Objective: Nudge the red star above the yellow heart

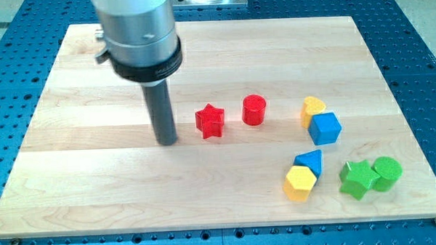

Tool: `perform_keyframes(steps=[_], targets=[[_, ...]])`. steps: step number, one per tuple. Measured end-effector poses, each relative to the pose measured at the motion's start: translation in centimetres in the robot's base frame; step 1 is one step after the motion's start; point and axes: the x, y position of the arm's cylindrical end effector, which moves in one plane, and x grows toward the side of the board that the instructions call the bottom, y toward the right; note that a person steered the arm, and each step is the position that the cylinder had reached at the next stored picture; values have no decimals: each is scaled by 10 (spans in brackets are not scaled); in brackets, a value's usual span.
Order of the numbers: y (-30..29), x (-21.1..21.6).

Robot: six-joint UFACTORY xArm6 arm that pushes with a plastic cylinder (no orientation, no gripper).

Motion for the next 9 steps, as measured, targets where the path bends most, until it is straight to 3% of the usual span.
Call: perform_keyframes(steps=[2,3,4,5,9], targets=[[144,-28],[185,-50],[148,-55],[151,-86],[179,-80]])
